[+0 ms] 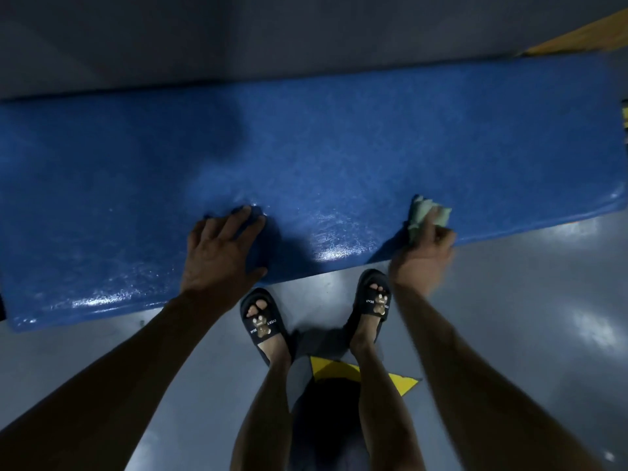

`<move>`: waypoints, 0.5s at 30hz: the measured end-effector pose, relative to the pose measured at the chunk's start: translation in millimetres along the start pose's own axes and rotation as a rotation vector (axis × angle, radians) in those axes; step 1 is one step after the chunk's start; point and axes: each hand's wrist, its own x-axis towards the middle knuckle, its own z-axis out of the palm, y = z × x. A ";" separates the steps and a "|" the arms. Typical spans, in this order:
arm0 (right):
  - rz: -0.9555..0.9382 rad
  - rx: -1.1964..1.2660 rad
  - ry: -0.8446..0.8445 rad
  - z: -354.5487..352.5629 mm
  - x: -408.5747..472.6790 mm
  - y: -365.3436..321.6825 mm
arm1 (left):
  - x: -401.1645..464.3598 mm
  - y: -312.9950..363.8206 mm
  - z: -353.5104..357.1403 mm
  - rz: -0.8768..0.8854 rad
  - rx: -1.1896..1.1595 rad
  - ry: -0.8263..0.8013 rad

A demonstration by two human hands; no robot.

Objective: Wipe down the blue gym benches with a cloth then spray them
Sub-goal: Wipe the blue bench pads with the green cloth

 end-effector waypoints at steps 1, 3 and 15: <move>-0.046 0.040 -0.009 11.2 -23.9 -18.0 | 0.3 -0.2 0.7 -0.001 0.002 0.004; -0.228 0.067 -0.080 25.7 -77.2 -53.8 | 0.9 -0.4 2.0 -0.002 0.003 0.014; -0.783 -0.219 -0.253 -25.6 28.1 21.5 | 3.3 -0.7 0.4 0.002 0.019 -0.017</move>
